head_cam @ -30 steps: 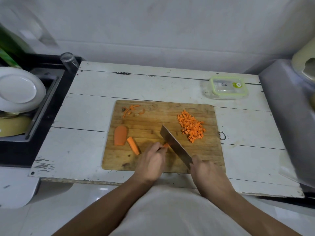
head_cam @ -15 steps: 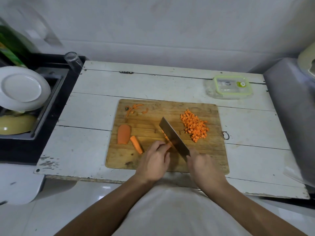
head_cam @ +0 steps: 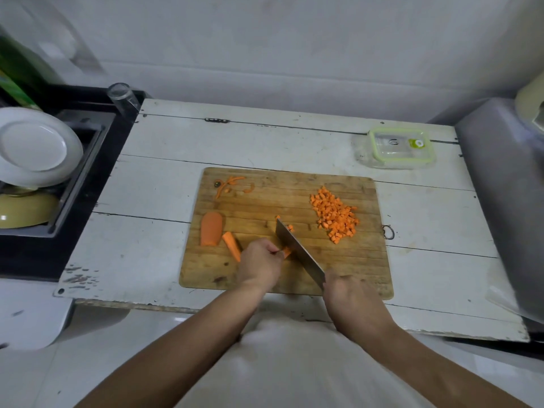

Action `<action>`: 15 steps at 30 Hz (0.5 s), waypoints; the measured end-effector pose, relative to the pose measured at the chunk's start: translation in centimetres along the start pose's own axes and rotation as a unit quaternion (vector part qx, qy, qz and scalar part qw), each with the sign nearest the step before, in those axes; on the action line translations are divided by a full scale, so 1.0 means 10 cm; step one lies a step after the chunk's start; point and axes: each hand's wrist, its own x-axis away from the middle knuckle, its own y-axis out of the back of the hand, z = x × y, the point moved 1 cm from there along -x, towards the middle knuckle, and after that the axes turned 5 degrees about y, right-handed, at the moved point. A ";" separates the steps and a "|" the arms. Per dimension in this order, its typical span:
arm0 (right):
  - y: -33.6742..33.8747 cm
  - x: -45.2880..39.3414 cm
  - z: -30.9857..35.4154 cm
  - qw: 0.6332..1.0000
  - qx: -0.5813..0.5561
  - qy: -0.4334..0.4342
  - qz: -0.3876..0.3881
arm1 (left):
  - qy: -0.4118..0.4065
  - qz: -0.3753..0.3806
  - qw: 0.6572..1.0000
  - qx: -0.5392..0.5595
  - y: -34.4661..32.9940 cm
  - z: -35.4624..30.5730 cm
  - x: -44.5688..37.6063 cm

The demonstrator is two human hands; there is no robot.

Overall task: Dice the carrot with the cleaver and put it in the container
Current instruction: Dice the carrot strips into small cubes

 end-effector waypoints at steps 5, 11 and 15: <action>0.05 -0.23 0.08 0.999 -0.045 0.003 -0.024 | 0.055 0.030 0.997 0.044 0.03 -0.10 -0.03; 0.15 0.01 -0.02 0.998 -0.048 -0.003 -0.026 | 0.050 0.037 0.997 0.038 0.02 -0.10 -0.02; 0.11 0.09 -0.03 1.000 -0.029 -0.005 0.008 | 0.061 0.039 0.996 0.043 0.01 -0.10 -0.03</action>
